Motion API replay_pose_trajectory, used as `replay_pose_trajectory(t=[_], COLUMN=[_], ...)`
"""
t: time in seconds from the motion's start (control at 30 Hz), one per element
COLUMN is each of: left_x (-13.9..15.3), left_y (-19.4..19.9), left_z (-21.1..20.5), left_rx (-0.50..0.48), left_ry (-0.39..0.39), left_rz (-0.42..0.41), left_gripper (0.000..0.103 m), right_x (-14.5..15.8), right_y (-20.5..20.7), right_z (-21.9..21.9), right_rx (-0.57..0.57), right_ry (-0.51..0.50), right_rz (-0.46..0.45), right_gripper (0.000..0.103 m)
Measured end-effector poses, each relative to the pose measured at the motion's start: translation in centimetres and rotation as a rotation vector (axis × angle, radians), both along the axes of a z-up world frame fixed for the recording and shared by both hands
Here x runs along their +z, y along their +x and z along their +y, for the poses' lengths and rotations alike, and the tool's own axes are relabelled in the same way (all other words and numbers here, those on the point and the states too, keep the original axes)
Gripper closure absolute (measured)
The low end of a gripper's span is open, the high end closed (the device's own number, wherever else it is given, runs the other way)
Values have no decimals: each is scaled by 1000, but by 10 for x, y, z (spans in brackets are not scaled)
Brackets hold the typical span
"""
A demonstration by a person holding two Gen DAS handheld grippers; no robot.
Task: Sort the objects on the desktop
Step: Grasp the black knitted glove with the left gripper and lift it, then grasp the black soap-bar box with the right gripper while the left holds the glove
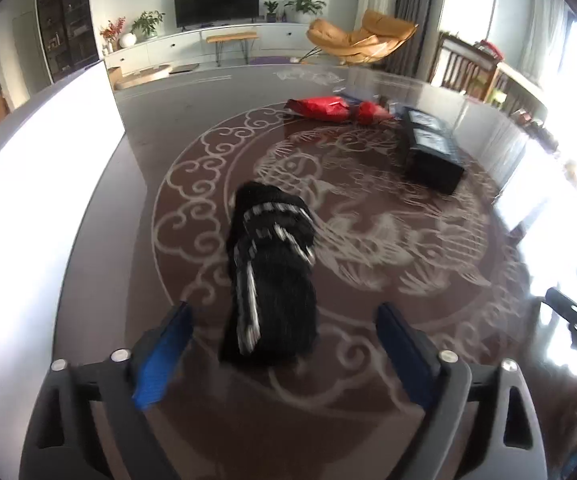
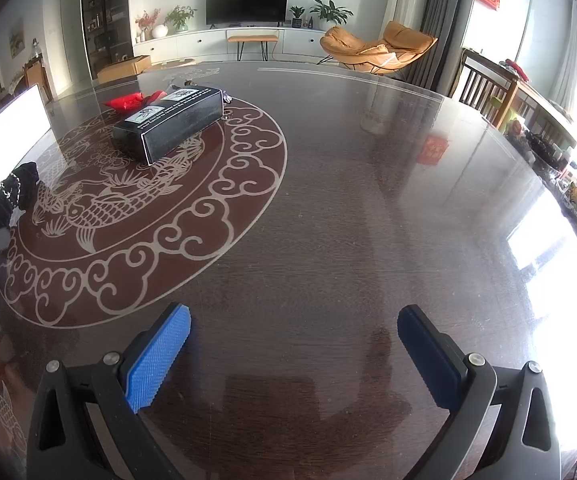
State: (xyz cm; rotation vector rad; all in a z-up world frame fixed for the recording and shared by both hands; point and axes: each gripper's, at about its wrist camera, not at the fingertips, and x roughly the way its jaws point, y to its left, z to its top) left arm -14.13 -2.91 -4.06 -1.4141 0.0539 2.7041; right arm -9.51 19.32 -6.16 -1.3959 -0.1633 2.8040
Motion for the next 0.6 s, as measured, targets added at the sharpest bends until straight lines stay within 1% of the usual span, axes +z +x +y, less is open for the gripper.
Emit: replay_pose_trajectory(t=[0.03, 0.07, 0.13, 0.17, 0.2, 0.23, 0.27, 0.33, 0.37, 0.43, 0.47, 0.53, 0.6], left_x=[0, -2, 1, 2, 2, 2, 0, 0, -1, 0, 0, -1, -1], left_y=[-6, -11, -16, -18, -18, -18, -18, -19, -20, -23, -23, -22, -21], left_z=[0, -2, -6, -8, -9, -8, -6, -4, 1, 2, 1, -3, -3], left_rx=[5, 9, 5, 11, 16, 12, 7, 6, 5, 1, 1, 2, 1], left_ry=[-7, 3, 58, 73, 74, 66, 51, 31, 2, -22, -16, 2, 1], left_rz=[-2, -1, 26, 45, 56, 66, 68, 70, 69, 70, 69, 68, 69], left_gripper=[10, 11, 32, 52, 60, 60, 61, 61, 60, 60, 60, 60, 60], right_x=[0, -1, -1, -1, -1, -2, -3, 4, 13, 28, 35, 39, 35], right_y=[0, 0, 0, 0, -1, -3, -9, -23, -38, -65, -85, -121, -153], right_z=[0, 0, 1, 1, 2, 3, 7, 8, 4, -6, -17, -38, -59], right_rx=[0, 0, 0, 0, -1, 4, 13, 7, 11, 12, 19, 29, 10], right_ry=[0, -1, -4, -9, -16, -35, -82, -131, -181, -237, -269, -306, -307], right_rz=[0, 0, -1, -3, -5, -16, -46, -63, -73, -74, -91, -142, -191], right_gripper=[0, 0, 0, 0, 0, 0, 0, 0, 0, 0, 0, 0, 0])
